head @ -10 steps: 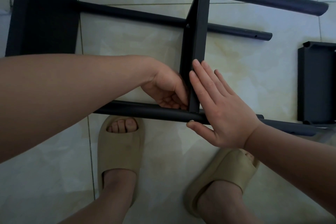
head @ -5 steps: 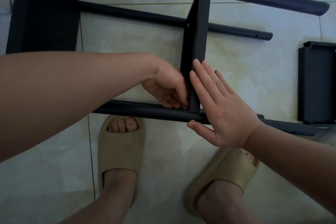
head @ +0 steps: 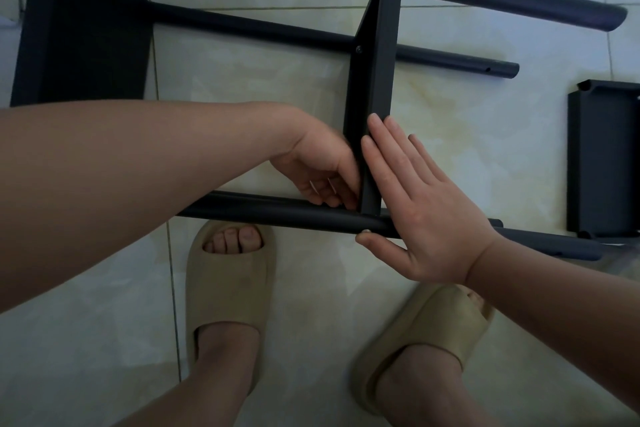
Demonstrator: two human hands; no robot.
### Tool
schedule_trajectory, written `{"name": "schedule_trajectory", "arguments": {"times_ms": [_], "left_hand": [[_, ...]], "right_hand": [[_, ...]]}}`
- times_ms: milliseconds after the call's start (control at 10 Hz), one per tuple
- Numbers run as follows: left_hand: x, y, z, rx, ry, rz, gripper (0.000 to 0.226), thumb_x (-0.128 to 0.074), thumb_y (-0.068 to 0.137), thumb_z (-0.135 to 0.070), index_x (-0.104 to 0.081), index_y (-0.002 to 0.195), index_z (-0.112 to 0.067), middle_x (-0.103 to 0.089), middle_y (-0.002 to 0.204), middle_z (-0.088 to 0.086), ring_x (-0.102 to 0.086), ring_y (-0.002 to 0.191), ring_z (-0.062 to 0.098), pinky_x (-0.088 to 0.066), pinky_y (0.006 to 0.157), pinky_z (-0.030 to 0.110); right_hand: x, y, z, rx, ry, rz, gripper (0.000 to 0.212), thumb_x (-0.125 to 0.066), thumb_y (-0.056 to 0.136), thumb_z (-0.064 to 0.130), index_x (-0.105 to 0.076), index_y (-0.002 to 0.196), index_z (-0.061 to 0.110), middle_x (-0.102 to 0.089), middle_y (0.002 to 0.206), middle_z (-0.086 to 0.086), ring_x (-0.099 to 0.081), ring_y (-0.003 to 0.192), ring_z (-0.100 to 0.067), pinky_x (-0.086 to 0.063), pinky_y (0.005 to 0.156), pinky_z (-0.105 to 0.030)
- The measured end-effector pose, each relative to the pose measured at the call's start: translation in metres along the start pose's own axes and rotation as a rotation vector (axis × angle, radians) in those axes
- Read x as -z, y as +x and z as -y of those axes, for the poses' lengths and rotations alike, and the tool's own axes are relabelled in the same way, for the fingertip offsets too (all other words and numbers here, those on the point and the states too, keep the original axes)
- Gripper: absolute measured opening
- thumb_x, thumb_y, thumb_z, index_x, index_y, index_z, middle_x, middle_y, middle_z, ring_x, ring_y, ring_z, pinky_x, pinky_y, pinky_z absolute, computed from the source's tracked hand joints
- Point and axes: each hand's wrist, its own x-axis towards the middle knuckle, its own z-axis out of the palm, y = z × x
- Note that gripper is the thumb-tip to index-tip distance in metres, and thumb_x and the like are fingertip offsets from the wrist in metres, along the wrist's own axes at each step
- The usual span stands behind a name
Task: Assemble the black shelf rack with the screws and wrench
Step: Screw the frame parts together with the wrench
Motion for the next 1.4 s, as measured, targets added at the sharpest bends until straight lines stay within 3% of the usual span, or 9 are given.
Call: {"name": "schedule_trajectory", "arguments": {"times_ms": [300, 500, 700, 900, 1100, 1200, 1400], "left_hand": [[-0.0011, 0.0002, 0.0023, -0.058, -0.072, 0.007, 0.014, -0.059, 0.091, -0.001, -0.069, 0.098, -0.008, -0.065, 0.087, 0.004, -0.056, 0.076, 0.012, -0.045, 0.076, 0.024], [-0.0036, 0.0017, 0.005, -0.046, -0.034, -0.041, 0.013, -0.06, 0.095, -0.01, -0.071, 0.091, -0.014, -0.067, 0.078, -0.002, -0.055, 0.068, 0.01, -0.045, 0.07, 0.023], [-0.0009, -0.0008, 0.0011, -0.022, -0.078, 0.016, 0.014, -0.058, 0.092, -0.003, -0.07, 0.092, -0.01, -0.067, 0.074, -0.003, -0.055, 0.069, 0.009, -0.045, 0.07, 0.021], [-0.0049, 0.0023, 0.0048, -0.042, -0.048, -0.058, 0.011, -0.06, 0.094, -0.008, -0.07, 0.093, -0.012, -0.066, 0.078, -0.001, -0.053, 0.067, 0.01, -0.045, 0.068, 0.022], [-0.0002, -0.0024, -0.0014, -0.027, -0.035, 0.026, 0.016, -0.059, 0.092, -0.001, -0.069, 0.102, -0.009, -0.066, 0.082, 0.001, -0.056, 0.072, 0.011, -0.045, 0.074, 0.023], [-0.0004, -0.0026, 0.0003, -0.001, -0.003, 0.009, 0.014, -0.059, 0.094, -0.013, -0.071, 0.1, -0.014, -0.067, 0.083, -0.003, -0.055, 0.074, 0.012, -0.045, 0.078, 0.028], [-0.0027, 0.0006, -0.0019, -0.029, -0.029, -0.016, 0.011, -0.06, 0.093, -0.004, -0.068, 0.097, -0.01, -0.065, 0.077, -0.001, -0.054, 0.069, 0.01, -0.046, 0.07, 0.021]], "right_hand": [[-0.0011, 0.0002, 0.0, 0.001, -0.004, -0.006, 0.092, -0.043, 0.097, 0.057, -0.013, 0.159, -0.004, -0.002, 0.168, -0.021, 0.0, 0.157, -0.036, -0.02, 0.123, -0.058], [-0.0009, 0.0002, -0.0001, 0.003, -0.002, -0.012, 0.092, -0.045, 0.097, 0.056, -0.013, 0.159, -0.004, -0.002, 0.168, -0.022, 0.0, 0.157, -0.037, -0.021, 0.122, -0.058], [-0.0004, 0.0001, 0.0001, 0.0, -0.006, -0.001, 0.093, -0.045, 0.097, 0.056, -0.012, 0.159, -0.004, -0.002, 0.168, -0.022, 0.001, 0.157, -0.036, -0.021, 0.122, -0.058], [-0.0009, 0.0002, 0.0002, 0.002, -0.007, -0.005, 0.092, -0.044, 0.097, 0.057, -0.012, 0.159, -0.004, -0.002, 0.168, -0.022, 0.0, 0.157, -0.036, -0.021, 0.122, -0.059], [-0.0012, 0.0002, -0.0001, 0.003, -0.004, -0.012, 0.092, -0.043, 0.097, 0.057, -0.012, 0.159, -0.003, -0.001, 0.169, -0.021, 0.001, 0.157, -0.036, -0.021, 0.122, -0.059], [-0.0014, -0.0001, -0.0001, 0.001, -0.005, -0.009, 0.092, -0.043, 0.097, 0.057, -0.012, 0.159, -0.003, -0.001, 0.169, -0.021, 0.001, 0.157, -0.036, -0.021, 0.122, -0.059], [-0.0014, -0.0002, 0.0, 0.002, -0.005, -0.01, 0.092, -0.044, 0.097, 0.057, -0.012, 0.159, -0.003, -0.001, 0.169, -0.021, 0.001, 0.157, -0.036, -0.021, 0.122, -0.059]]}}
